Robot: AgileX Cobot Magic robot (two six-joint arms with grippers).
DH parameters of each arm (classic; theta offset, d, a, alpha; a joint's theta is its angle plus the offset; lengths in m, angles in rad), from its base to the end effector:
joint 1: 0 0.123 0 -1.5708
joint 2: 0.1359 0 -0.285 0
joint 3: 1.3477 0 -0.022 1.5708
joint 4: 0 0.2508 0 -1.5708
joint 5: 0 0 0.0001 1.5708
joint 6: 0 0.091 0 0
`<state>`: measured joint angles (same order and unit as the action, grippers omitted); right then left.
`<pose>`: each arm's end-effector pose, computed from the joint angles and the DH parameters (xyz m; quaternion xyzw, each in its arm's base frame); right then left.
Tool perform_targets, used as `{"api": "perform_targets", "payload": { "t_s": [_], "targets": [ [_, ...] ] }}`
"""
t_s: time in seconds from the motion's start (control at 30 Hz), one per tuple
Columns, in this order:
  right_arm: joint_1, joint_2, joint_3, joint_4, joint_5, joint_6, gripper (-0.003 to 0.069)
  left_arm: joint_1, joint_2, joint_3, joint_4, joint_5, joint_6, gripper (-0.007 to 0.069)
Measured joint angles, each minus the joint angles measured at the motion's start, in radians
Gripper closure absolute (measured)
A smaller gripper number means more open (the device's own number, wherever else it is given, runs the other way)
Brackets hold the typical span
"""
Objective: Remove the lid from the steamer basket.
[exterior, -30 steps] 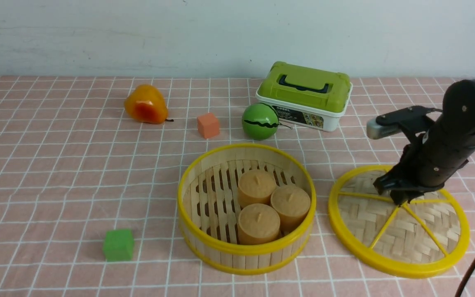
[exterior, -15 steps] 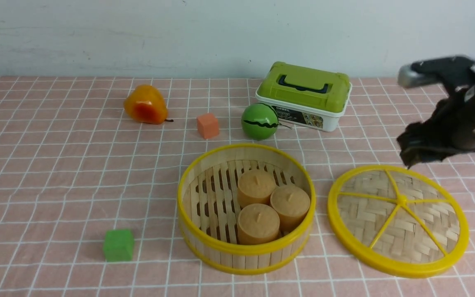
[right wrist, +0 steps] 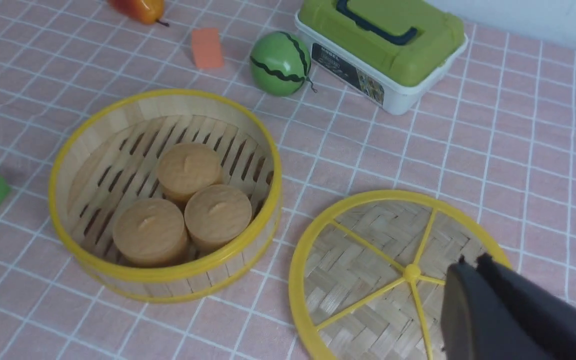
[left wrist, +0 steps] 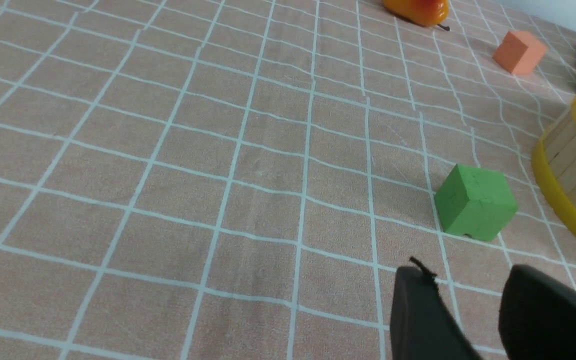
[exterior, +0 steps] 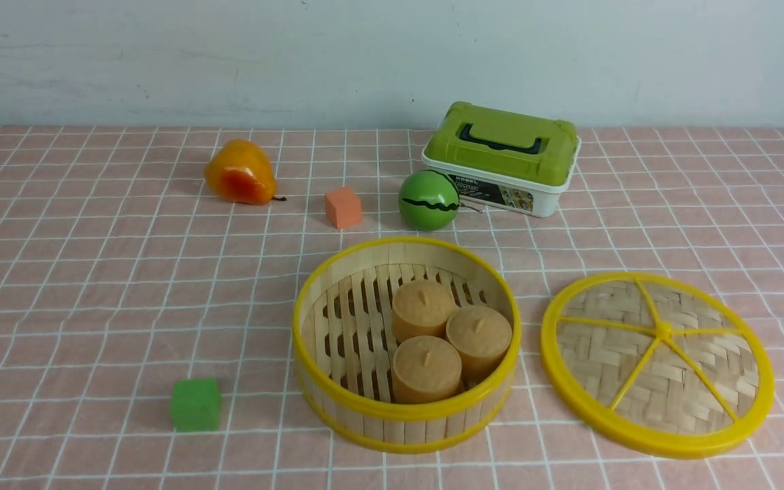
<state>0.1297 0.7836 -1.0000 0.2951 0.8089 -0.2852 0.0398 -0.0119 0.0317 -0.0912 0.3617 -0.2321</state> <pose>0.1351 0.0369 0.4042 -0.1428 0.8407 0.1037 0.5120 0.0531 -0.0008 0.1707 -0.1331 0.7916 -0.0953 0.5887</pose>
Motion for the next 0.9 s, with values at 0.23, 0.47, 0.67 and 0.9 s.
{"api": "perform_targets", "payload": {
  "t_s": [0.23,0.47,0.67,0.9],
  "targets": [
    [0.0,-0.223,0.163,0.001,-0.068,-0.004,0.0683,0.0,0.0,0.0,0.0,0.0,0.0,0.0386],
    [0.0,-0.348,0.246,-0.001,-0.013,-0.004,0.068,0.0,0.0,0.0,0.0,0.0,0.0,0.0386],
    [0.0,-0.357,0.25,-0.003,0.015,-0.004,0.0674,0.0,0.0,0.0,0.0,0.0,0.0,0.0386],
    [0.0,-0.363,0.362,-0.086,-0.168,0.035,0.0672,0.0,0.0,0.0,0.0,0.0,0.0,0.0386]
  ]
}}
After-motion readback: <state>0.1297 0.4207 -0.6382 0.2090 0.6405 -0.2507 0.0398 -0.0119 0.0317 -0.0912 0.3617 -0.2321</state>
